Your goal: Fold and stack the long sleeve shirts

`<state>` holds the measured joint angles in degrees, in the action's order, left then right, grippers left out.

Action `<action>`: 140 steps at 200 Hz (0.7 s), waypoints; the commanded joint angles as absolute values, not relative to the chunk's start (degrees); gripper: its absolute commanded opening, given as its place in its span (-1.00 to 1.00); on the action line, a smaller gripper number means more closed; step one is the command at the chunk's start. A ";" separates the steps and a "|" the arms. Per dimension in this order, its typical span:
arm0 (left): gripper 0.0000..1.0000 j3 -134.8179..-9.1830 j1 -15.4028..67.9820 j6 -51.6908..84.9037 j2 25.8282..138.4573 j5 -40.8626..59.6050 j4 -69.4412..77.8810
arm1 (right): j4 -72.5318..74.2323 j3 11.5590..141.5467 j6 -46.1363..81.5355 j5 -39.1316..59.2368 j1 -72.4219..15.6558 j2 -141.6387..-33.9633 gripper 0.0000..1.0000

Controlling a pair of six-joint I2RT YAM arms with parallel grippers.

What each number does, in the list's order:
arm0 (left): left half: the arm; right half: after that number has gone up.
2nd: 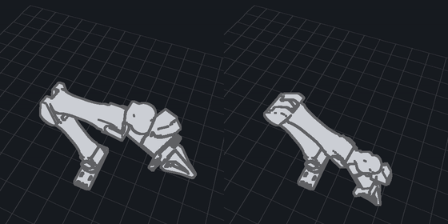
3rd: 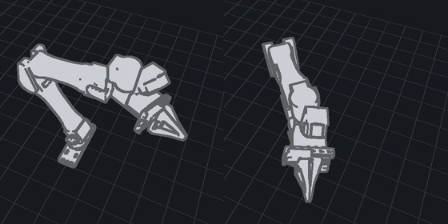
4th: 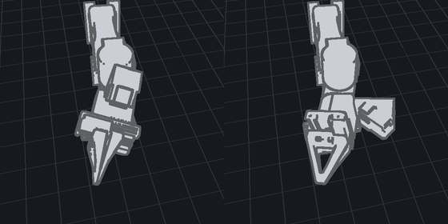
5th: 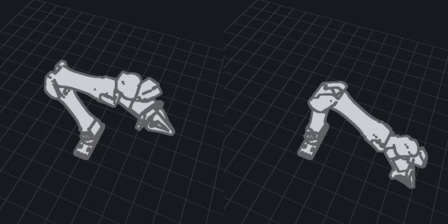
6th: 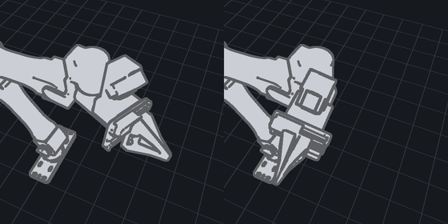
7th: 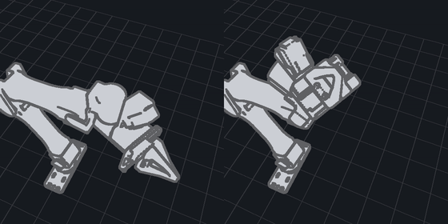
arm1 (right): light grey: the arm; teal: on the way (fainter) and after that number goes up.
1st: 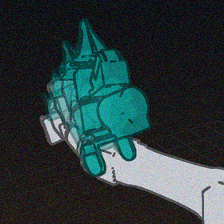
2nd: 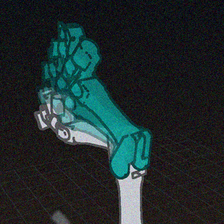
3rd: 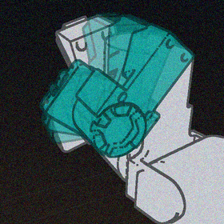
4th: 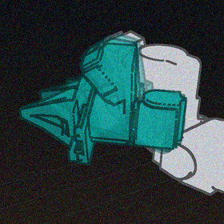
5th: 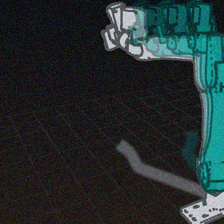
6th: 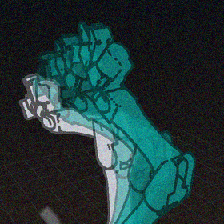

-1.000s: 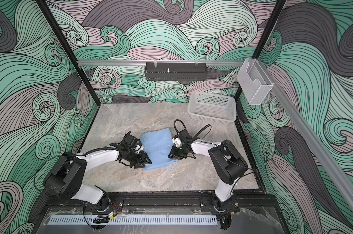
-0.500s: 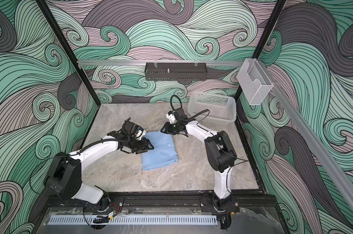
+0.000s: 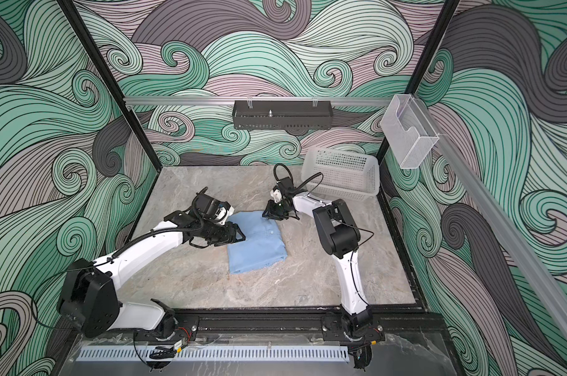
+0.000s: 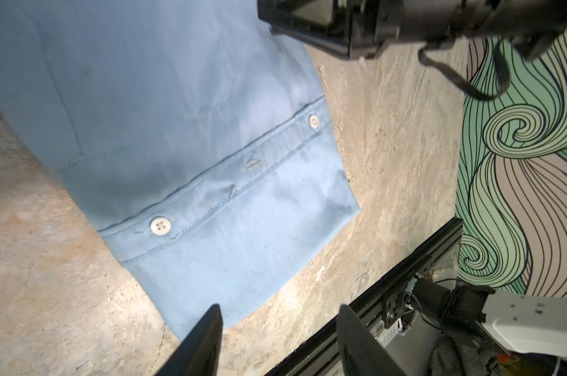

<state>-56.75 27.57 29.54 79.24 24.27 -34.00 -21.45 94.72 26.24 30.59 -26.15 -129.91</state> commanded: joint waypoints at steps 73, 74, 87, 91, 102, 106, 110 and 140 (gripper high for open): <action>0.20 -57.43 31.11 28.15 72.16 14.26 -41.49 | -29.74 108.24 22.15 26.94 -29.47 -131.12 -0.05; 0.20 -57.58 31.33 28.05 72.25 14.26 -41.62 | -29.77 108.22 22.15 26.79 -29.41 -130.95 -0.05; 0.24 -60.27 35.21 26.53 74.02 7.64 -44.07 | -29.72 107.33 22.25 24.97 -28.78 -126.12 0.15; 0.27 -61.23 36.57 25.88 74.75 5.46 -44.87 | -29.73 106.77 22.43 24.51 -28.44 -124.49 0.21; 0.32 -63.83 40.04 24.19 77.06 -0.38 -47.33 | -29.02 104.33 23.13 23.63 -27.27 -119.48 0.31; 0.34 -64.87 41.42 23.74 77.90 -2.39 -48.30 | -28.48 103.05 23.39 23.21 -26.75 -117.59 0.33; 0.35 -65.78 42.53 23.18 78.80 -4.36 -49.16 | -28.10 101.50 23.72 22.55 -26.26 -115.27 0.34; 0.47 -71.22 51.45 18.37 86.82 -18.21 -52.78 | -26.73 88.24 25.55 19.17 -21.39 -99.10 0.42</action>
